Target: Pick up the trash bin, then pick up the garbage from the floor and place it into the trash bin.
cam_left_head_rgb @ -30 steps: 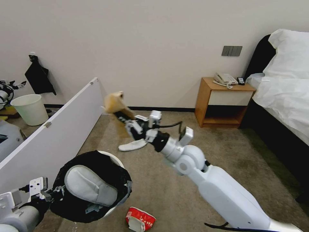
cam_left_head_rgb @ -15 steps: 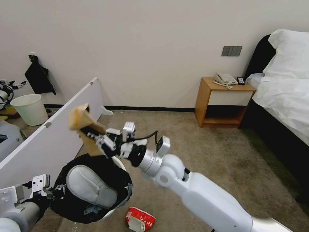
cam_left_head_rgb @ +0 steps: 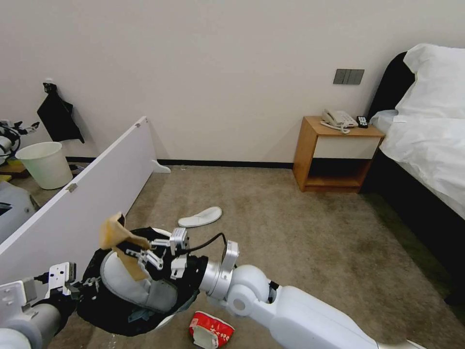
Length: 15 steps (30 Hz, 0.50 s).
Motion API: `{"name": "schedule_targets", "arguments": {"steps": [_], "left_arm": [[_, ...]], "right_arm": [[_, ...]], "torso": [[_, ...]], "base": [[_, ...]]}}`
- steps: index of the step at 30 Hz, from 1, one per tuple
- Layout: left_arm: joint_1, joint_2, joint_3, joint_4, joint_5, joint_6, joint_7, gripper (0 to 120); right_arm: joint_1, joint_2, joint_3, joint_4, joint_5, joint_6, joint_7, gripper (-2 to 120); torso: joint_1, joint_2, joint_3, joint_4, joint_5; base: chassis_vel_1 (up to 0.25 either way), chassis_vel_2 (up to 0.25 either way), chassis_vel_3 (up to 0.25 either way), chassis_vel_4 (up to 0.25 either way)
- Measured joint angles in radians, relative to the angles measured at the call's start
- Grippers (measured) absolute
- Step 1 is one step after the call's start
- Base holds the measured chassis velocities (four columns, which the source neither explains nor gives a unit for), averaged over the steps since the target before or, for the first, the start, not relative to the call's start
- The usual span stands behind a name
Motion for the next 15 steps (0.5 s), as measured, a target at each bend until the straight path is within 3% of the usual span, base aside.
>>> {"name": "schedule_targets", "arguments": {"steps": [8, 10, 15], "left_arm": [[0.003, -0.002, -0.001, -0.005, 0.000, 0.000, 0.001, 3], [0.005, -0.003, -0.004, -0.007, -0.003, 0.000, 0.001, 3], [0.008, -0.001, -0.005, -0.010, -0.006, 0.000, 0.002, 3]], "right_arm": [[-0.011, 0.002, -0.018, -0.023, -0.044, 0.000, 0.043, 5], [-0.020, -0.001, -0.025, -0.039, -0.079, -0.001, 0.068, 19], [-0.028, -0.003, -0.025, -0.055, -0.101, -0.002, 0.082, 34]], "torso": [[0.000, 0.000, 0.000, 0.0000, 0.0001], [0.000, 0.000, 0.000, 0.0000, 0.0001], [0.000, 0.000, 0.000, 0.0000, 0.0001]], "base": [[0.000, 0.000, 0.000, 0.000], [0.000, 0.000, 0.000, 0.000], [0.000, 0.000, 0.000, 0.000]]}}
